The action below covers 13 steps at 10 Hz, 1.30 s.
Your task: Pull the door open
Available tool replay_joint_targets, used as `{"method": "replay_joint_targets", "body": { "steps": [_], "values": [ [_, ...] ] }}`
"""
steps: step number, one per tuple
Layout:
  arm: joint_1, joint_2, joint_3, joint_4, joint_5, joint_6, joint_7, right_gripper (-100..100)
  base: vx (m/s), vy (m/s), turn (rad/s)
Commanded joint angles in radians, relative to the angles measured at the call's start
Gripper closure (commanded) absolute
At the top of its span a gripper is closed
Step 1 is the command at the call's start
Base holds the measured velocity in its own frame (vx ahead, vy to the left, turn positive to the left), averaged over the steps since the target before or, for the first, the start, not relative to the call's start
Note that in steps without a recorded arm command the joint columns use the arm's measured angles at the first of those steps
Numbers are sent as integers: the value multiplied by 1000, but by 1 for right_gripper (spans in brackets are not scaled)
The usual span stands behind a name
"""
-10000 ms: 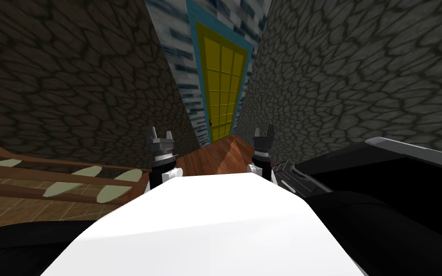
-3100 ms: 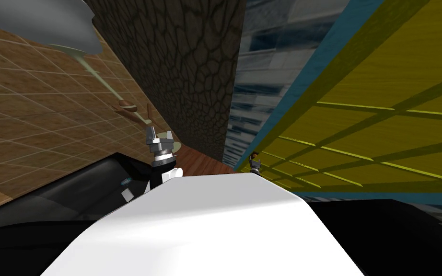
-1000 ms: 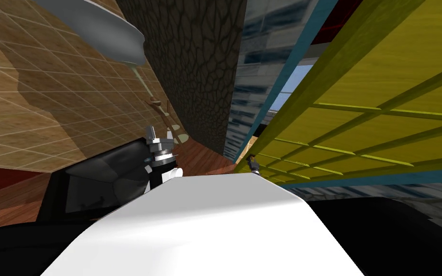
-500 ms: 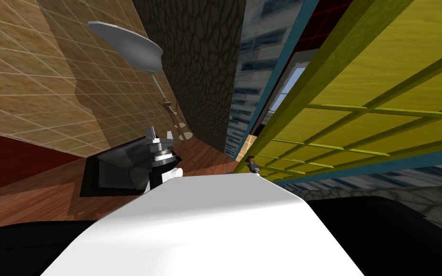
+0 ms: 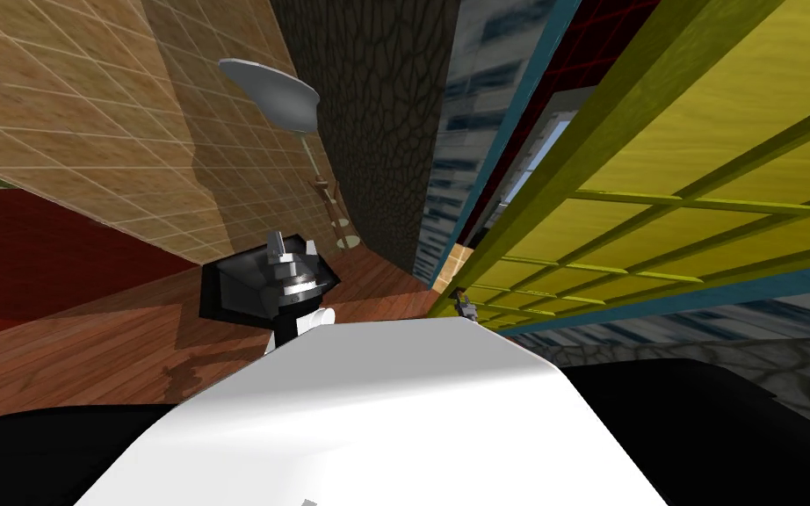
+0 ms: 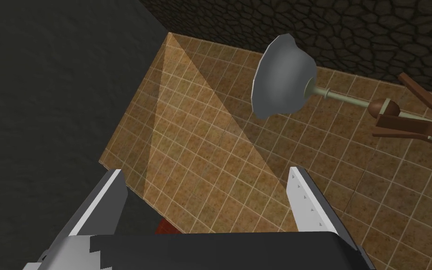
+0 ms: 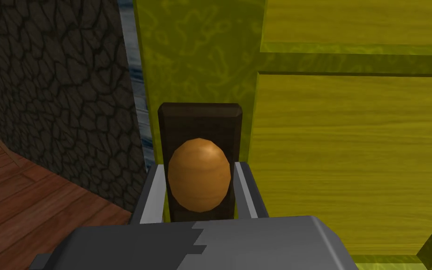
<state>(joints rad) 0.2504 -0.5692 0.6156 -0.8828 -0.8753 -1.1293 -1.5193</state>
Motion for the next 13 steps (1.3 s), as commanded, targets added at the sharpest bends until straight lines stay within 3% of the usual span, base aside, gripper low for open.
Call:
{"method": "replay_joint_targets", "body": {
  "steps": [1,3,10,11,13],
  "values": [
    [8,-13,23,3,11,-17,-20,100,-241,-70,108],
    [7,-13,25,1,12,-17,-19,100,-167,-14,60],
    [28,-60,113,64,35,-129,-98,100,-242,-33,147],
    [28,-60,106,56,33,-118,-91,100,-99,-21,17],
    [24,-63,125,79,38,-137,-110,100,-184,-39,154]
  ]
}}
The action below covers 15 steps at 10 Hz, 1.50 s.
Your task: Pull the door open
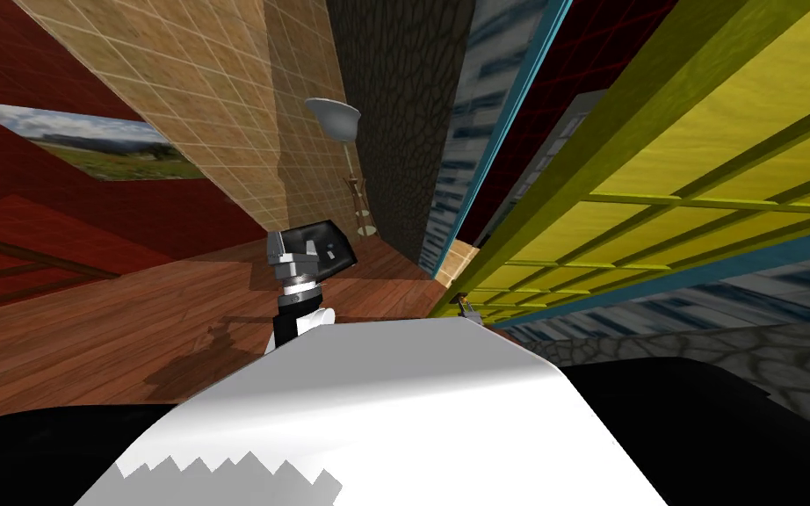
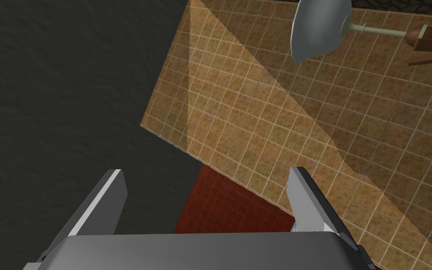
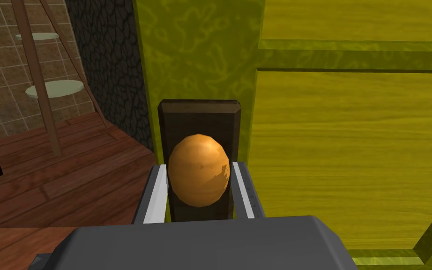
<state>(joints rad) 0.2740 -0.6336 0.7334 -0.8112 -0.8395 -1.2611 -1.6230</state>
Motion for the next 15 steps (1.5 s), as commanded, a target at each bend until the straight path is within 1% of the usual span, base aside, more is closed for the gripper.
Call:
{"method": "replay_joint_targets", "body": {
  "steps": [1,2,3,5,6,7,8,11,12,13,15],
  "values": [
    [-2,0,13,16,4,-13,-12,100,-231,-67,163],
    [-4,-2,19,25,6,-21,-19,100,-212,-36,130],
    [9,-1,12,21,-3,-29,-14,-100,-219,38,-114],
    [22,0,10,21,-11,-41,-13,-100,-194,81,-137],
    [17,-1,11,21,-9,-34,-13,-100,-78,42,-29],
    [0,10,-3,23,-11,-17,-7,-100,128,0,70],
    [-4,13,-7,24,-11,-13,-5,-100,238,-10,70],
    [-28,29,-27,26,-13,14,6,-100,230,-43,50],
    [-23,27,-23,23,-13,8,6,-100,89,-29,2],
    [-23,27,-23,23,-13,8,6,100,-9,10,0],
    [-23,27,-23,23,-13,8,6,100,-29,11,9]
  ]
}}
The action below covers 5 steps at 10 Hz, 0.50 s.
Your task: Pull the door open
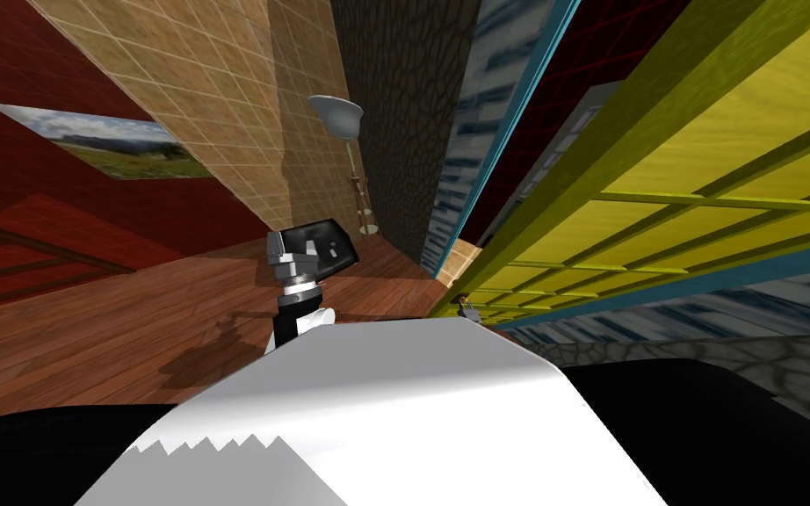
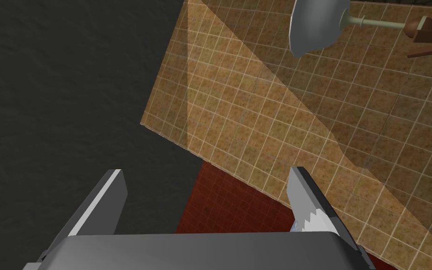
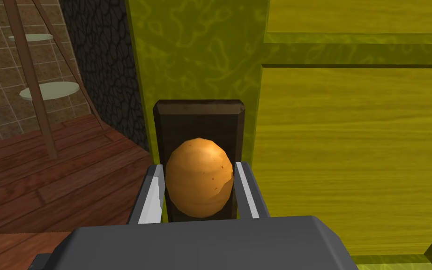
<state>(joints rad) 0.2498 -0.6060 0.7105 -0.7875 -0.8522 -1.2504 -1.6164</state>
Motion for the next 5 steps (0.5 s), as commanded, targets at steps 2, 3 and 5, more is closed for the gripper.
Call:
{"method": "replay_joint_targets", "body": {
  "steps": [2,3,5],
  "values": [
    [2,0,0,0,0,-3,0,100,-13,0,-3],
    [2,0,0,0,0,-3,0,100,0,0,0],
    [3,-8,19,12,7,-16,-14,100,-165,-43,128]
  ]
}}
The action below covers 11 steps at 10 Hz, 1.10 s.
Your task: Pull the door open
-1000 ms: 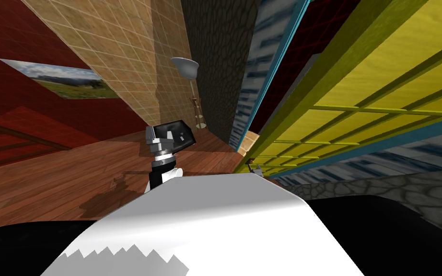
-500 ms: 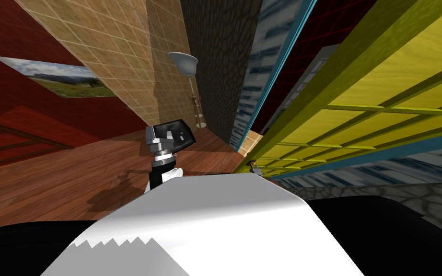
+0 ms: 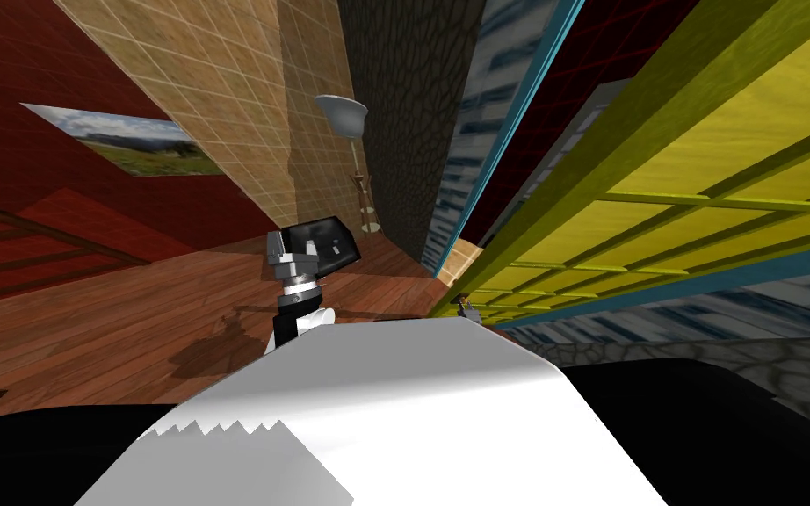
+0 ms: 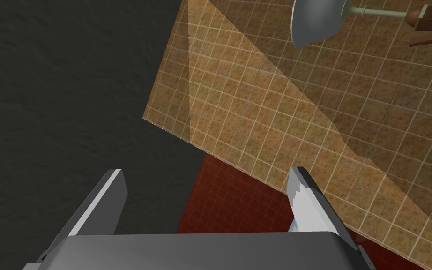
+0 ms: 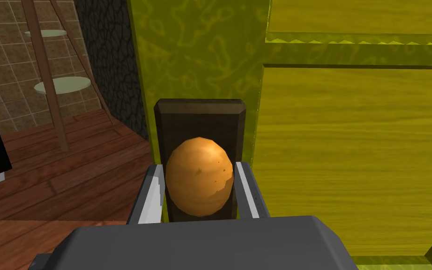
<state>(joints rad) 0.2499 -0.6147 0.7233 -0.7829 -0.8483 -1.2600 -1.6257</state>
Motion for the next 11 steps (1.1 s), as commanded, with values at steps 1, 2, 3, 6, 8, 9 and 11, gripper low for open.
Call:
{"method": "replay_joint_targets", "body": {
  "steps": [1,2,3,6,8,9,11],
  "values": [
    [3,-4,14,13,6,-15,-12,100,-184,-38,89],
    [3,-8,23,18,9,-24,-19,100,-194,-35,104],
    [3,-13,32,24,12,-33,-27,100,-223,-28,124],
    [4,-26,57,40,20,-58,-47,100,-203,-51,119],
    [4,-26,62,43,22,-57,-49,100,-136,-34,63],
    [14,-20,76,72,30,-92,-61,100,-72,-17,88],
    [23,-14,88,101,37,-127,-73,100,-97,-26,85]
  ]
}}
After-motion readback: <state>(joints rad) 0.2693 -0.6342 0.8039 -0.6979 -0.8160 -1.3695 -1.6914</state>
